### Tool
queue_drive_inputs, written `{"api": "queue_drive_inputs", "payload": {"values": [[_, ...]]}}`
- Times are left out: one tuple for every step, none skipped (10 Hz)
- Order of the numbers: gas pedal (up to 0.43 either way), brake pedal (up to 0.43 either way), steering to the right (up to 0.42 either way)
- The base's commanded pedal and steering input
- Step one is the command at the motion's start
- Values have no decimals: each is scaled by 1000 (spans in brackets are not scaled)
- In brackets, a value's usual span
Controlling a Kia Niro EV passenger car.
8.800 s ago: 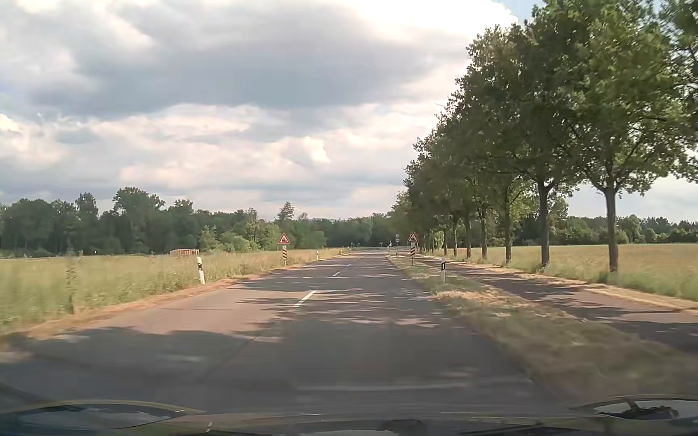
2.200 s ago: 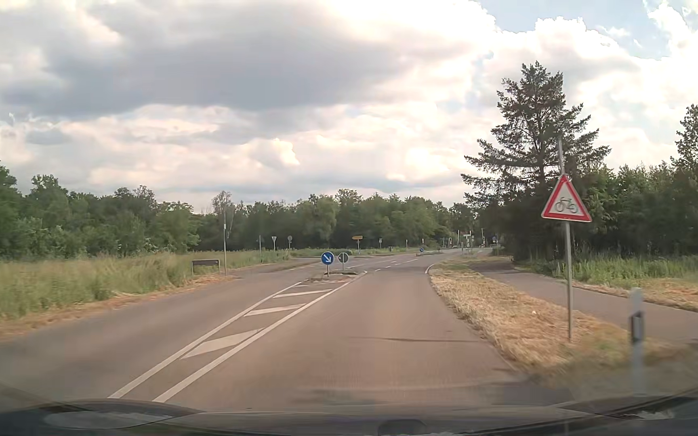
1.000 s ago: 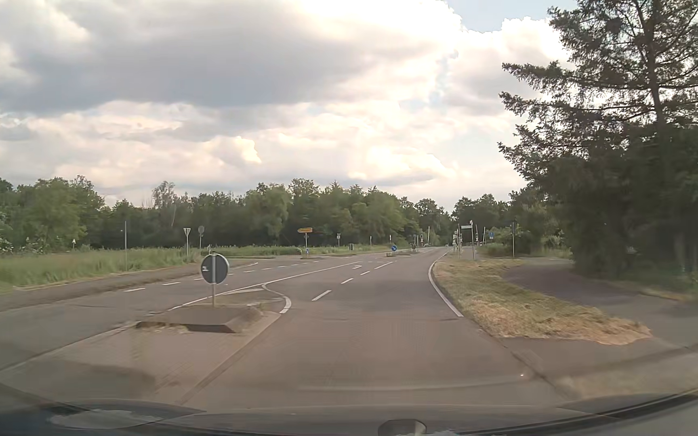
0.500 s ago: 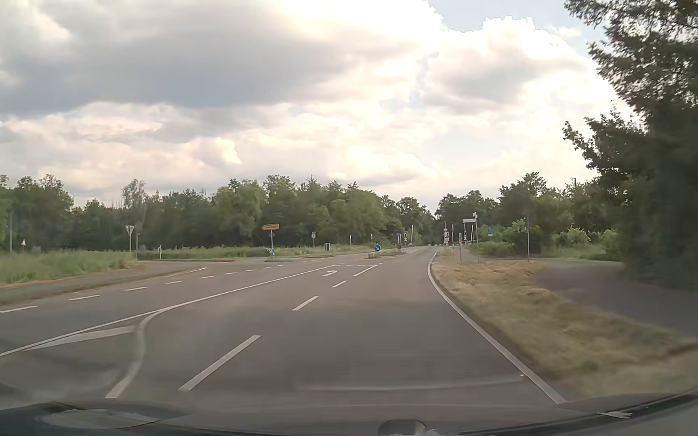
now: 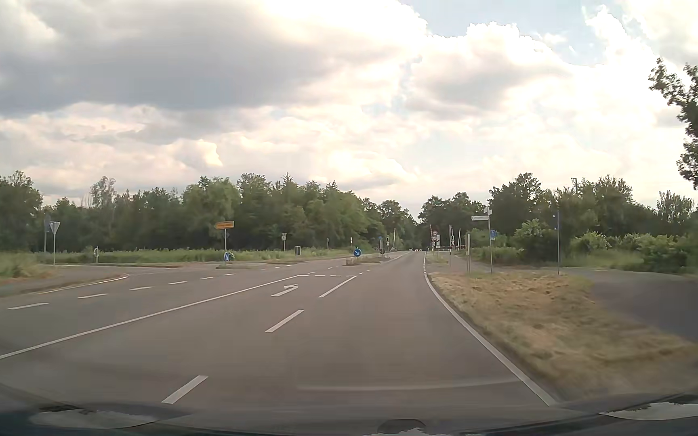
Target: Follow the waypoints while adhering to traffic rules and regulations
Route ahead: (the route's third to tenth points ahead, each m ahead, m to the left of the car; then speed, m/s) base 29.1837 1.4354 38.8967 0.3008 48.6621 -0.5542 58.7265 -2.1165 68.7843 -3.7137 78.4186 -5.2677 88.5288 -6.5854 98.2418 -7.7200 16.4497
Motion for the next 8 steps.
{"api": "queue_drive_inputs", "payload": {"values": [[87, 0, 25], [87, 0, 25], [87, 0, 25], [87, 0, 24], [87, 0, 22], [87, 0, 19], [87, 0, 19], [87, 0, 19]]}}
